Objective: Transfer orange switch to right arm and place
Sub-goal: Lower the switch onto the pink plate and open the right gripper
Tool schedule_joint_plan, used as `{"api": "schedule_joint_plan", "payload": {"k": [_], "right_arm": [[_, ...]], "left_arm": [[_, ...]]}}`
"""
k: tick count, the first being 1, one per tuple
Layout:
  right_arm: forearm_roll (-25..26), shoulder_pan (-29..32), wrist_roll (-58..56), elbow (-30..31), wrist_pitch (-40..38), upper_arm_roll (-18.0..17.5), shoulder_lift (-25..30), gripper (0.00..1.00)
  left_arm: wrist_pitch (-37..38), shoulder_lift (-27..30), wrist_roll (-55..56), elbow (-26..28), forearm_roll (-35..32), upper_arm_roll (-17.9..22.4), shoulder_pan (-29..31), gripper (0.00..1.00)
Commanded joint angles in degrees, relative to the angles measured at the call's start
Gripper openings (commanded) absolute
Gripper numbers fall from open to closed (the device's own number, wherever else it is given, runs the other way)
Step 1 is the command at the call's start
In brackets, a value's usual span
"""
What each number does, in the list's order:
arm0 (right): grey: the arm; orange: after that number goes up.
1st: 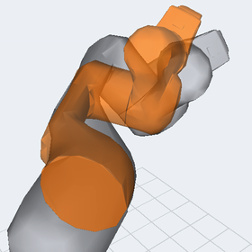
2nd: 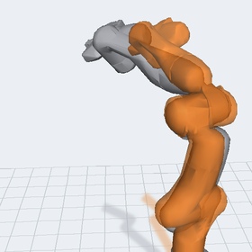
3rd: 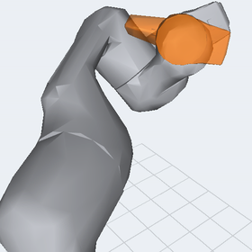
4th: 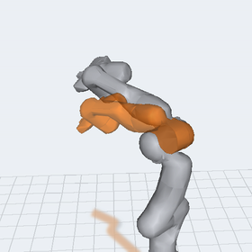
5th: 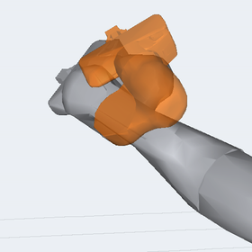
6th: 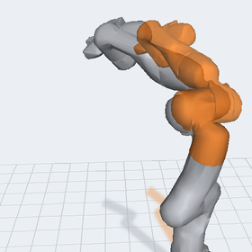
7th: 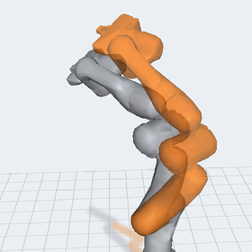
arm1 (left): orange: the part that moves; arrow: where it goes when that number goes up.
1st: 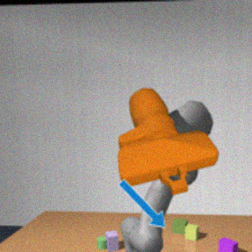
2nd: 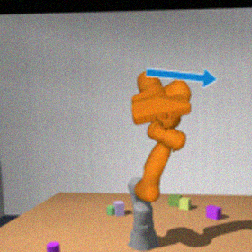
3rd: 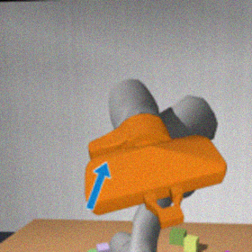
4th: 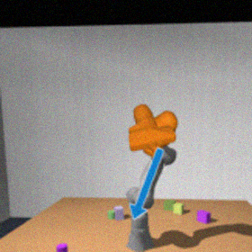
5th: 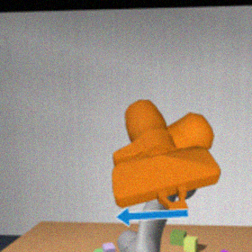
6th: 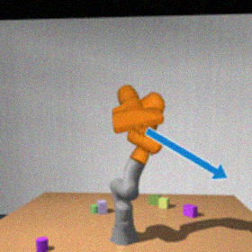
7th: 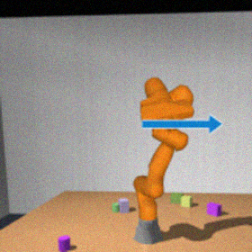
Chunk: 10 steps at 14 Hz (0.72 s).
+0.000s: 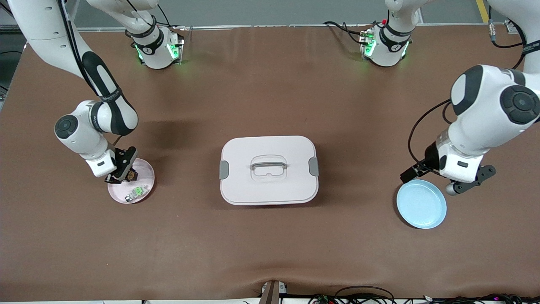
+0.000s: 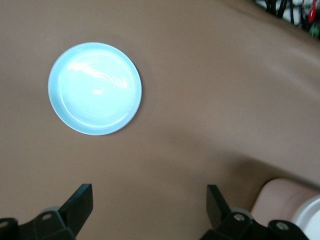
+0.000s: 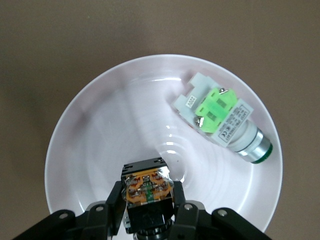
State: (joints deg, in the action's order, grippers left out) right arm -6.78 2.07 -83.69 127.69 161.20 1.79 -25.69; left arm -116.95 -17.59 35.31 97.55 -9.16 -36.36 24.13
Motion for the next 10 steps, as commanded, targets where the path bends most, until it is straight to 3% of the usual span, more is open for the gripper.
{"api": "schedule_joint_plan", "payload": {"k": [1, 2, 3, 7, 10], "right_arm": [[-0.07, 1.36, -0.43, -0.08, 0.44, -1.08, -0.50, 0.00], [-0.25, 1.44, -0.25, -0.16, 0.26, -1.08, -0.59, 0.80], [-0.25, 1.44, -0.34, -0.43, 0.08, -1.08, -0.59, 1.00], [-0.60, 1.36, -0.25, -1.30, -2.54, -1.17, -0.07, 1.00], [-1.47, 1.44, 1.67, -8.31, -17.78, -0.91, 1.69, 1.00]], "left_arm": [[2.95, 0.45, -8.12, -1.39, -0.25, -0.03, 0.48, 1.00], [3.57, 0.45, -10.76, -1.40, -0.16, 0.15, 0.48, 1.00], [3.66, 0.45, -13.40, -1.40, -0.07, 0.59, 0.48, 1.00], [3.93, 0.45, -24.13, -1.83, 0.02, 2.17, 0.39, 1.00], [4.01, 0.63, -24.85, -3.32, -0.77, 2.26, 2.23, 1.00]]}}
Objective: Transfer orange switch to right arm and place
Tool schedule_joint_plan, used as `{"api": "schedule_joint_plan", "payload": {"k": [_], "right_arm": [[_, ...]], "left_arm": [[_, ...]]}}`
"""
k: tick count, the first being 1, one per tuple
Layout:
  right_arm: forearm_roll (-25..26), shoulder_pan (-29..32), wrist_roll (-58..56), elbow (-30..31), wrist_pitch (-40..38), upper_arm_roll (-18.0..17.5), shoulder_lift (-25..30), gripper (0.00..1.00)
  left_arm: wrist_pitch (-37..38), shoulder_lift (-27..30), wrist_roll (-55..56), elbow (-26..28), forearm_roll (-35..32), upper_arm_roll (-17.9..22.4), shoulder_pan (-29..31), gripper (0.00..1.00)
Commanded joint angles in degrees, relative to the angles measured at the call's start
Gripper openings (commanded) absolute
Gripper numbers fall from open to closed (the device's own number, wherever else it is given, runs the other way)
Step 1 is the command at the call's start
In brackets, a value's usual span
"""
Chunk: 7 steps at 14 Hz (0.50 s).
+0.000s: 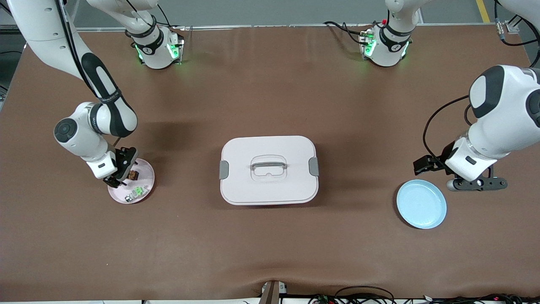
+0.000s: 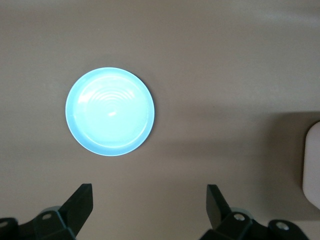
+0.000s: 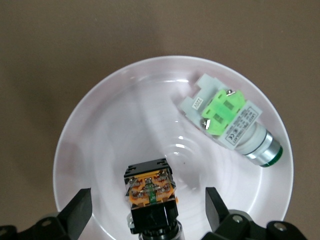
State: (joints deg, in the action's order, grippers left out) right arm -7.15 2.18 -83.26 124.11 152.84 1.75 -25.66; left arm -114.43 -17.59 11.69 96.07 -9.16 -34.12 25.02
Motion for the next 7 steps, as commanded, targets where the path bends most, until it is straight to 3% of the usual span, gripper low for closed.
{"api": "schedule_joint_plan", "payload": {"k": [1, 3, 7], "right_arm": [[-1.20, 1.69, 4.22, -7.97, -16.36, -0.70, 2.10, 1.00], [-1.11, 3.53, 8.19, -13.34, -25.53, -0.61, 2.28, 1.00], [-0.50, 5.73, 10.04, -22.57, -33.11, -0.43, 1.93, 1.00]], "left_arm": [[1.49, 0.46, -1.14, -2.46, -0.77, 0.01, 1.44, 1.00], [1.67, 0.81, -1.05, -2.46, -0.77, 0.01, 1.70, 1.00], [5.17, 2.82, -0.88, -2.64, -0.77, 0.01, 2.49, 1.00]]}}
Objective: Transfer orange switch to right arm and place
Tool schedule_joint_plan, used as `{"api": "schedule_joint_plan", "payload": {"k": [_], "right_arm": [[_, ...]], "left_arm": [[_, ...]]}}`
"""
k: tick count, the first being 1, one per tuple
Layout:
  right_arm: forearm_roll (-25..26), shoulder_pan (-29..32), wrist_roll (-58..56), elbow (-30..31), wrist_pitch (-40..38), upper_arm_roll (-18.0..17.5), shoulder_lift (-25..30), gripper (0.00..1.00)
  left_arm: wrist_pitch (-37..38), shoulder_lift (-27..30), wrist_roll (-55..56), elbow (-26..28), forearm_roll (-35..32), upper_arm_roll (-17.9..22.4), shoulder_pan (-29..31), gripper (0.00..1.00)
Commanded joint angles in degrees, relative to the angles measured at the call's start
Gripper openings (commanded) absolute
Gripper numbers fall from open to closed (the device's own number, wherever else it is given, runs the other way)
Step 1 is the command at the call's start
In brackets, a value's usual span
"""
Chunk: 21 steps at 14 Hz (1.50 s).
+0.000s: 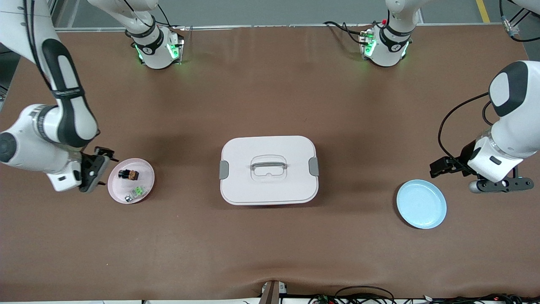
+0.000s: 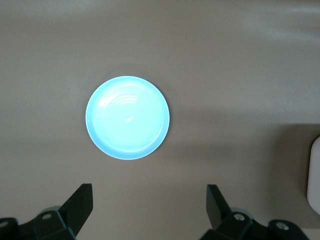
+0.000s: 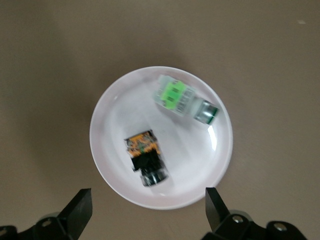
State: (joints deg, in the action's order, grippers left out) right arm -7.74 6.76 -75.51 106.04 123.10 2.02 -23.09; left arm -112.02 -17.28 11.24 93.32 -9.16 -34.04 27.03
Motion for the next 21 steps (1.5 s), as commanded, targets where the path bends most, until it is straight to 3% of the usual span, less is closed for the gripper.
{"api": "schedule_joint_plan", "payload": {"k": [1, 8, 10, 12, 16, 19, 21], "right_arm": [[0.27, 0.98, 5.69, -6.97, -5.92, -0.70, -0.81, 1.00], [7.12, 0.36, 34.86, -10.94, -11.38, -0.79, 0.32, 1.00], [8.43, -0.34, 42.61, -16.27, -18.82, -0.44, 0.51, 1.00], [8.27, 2.72, 45.19, -25.41, -27.27, -0.44, 0.15, 1.00], [6.95, 3.71, 51.94, -27.64, -28.01, -0.53, 0.15, 1.00], [8.43, 1.08, 59.59, -28.35, -28.53, -0.62, 0.33, 1.00], [11.15, 0.10, 59.78, -28.35, -28.36, -0.79, 0.50, 1.00]], "left_arm": [[4.16, 3.04, -0.43, 0.10, -0.68, -0.06, 0.56, 1.00], [8.04, 9.10, -1.39, 0.72, 3.61, -0.32, 3.55, 1.00], [8.13, 10.59, -1.48, 1.24, 4.59, -0.32, 3.90, 1.00], [8.13, 10.95, -1.39, 1.86, 5.38, -0.23, 3.99, 1.00], [8.13, 11.04, -1.39, 1.86, 5.38, 0.29, 2.86, 1.00], [8.13, 11.92, -1.48, 1.95, 5.56, 12.91, -9.06, 1.00], [8.13, 12.10, -1.48, 1.95, 6.52, 17.06, -13.48, 1.00]]}}
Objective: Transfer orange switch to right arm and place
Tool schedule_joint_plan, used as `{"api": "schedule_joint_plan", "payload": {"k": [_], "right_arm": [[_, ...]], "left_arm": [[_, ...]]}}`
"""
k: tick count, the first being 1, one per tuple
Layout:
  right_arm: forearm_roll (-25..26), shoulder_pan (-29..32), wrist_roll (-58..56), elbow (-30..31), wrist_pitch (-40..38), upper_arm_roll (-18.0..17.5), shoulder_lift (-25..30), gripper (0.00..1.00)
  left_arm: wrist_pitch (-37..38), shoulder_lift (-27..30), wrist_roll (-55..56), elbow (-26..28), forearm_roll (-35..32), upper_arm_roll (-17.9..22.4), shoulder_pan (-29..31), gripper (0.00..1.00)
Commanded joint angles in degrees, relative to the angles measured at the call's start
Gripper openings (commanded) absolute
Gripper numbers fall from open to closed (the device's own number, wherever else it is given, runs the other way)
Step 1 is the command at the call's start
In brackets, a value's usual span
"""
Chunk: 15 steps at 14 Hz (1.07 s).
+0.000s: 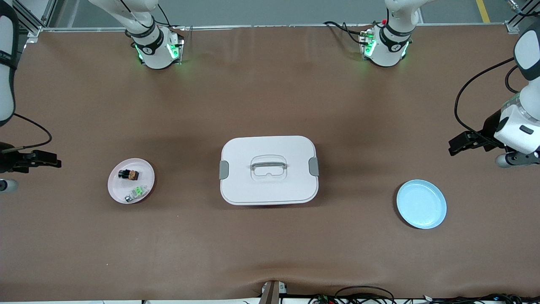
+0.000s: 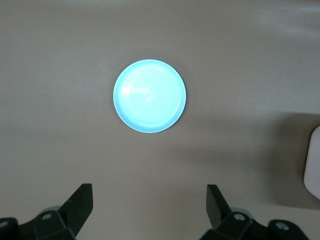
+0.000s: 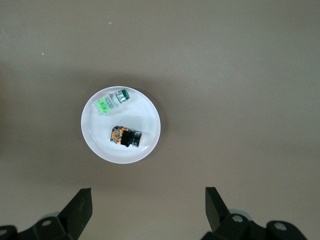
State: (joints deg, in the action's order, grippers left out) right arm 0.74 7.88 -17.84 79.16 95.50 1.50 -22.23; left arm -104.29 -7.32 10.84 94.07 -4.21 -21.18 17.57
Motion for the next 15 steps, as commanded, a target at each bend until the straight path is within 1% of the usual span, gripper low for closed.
{"api": "schedule_joint_plan", "payload": {"k": [1, 3, 4, 7, 10, 11, 13, 15], "right_arm": [[2.51, -0.93, 2.20, -1.46, -1.02, -0.18, -0.27, 1.00], [2.07, -0.76, 2.20, -1.37, -2.16, -0.18, 1.21, 1.00], [2.07, -0.84, 2.29, -1.46, -4.86, -0.26, 1.83, 1.00], [1.81, -1.02, 2.37, -1.98, -6.03, -0.70, 2.80, 1.00], [1.28, -1.11, 3.68, -2.07, -6.64, -0.79, 4.56, 1.00], [1.37, -1.19, 3.95, -2.25, -9.00, -0.79, 5.52, 1.00], [1.72, -1.11, 3.96, -4.70, -14.44, -0.44, 6.67, 1.00], [1.55, -0.67, 4.04, -8.56, -22.86, 0.08, 6.76, 1.00]], "left_arm": [[0.40, 2.22, -1.08, 1.38, 1.75, 6.91, -6.64, 1.00], [0.40, 2.75, -1.08, 1.82, 1.84, 12.62, -12.00, 1.00], [0.40, 3.01, -1.17, 2.08, 1.84, 13.78, -13.16, 1.00], [0.40, 4.15, -1.08, 3.04, 3.24, 13.97, -13.17, 1.00], [-0.04, 8.27, -0.99, 7.34, 4.47, 13.97, -13.17, 1.00], [-0.04, 9.16, -0.99, 8.49, 4.65, 13.97, -13.17, 1.00], [-0.04, 10.92, -0.99, 10.42, 4.65, 13.97, -13.26, 1.00], [-0.04, 12.68, -1.08, 12.44, 4.65, 14.06, -13.61, 1.00]]}}
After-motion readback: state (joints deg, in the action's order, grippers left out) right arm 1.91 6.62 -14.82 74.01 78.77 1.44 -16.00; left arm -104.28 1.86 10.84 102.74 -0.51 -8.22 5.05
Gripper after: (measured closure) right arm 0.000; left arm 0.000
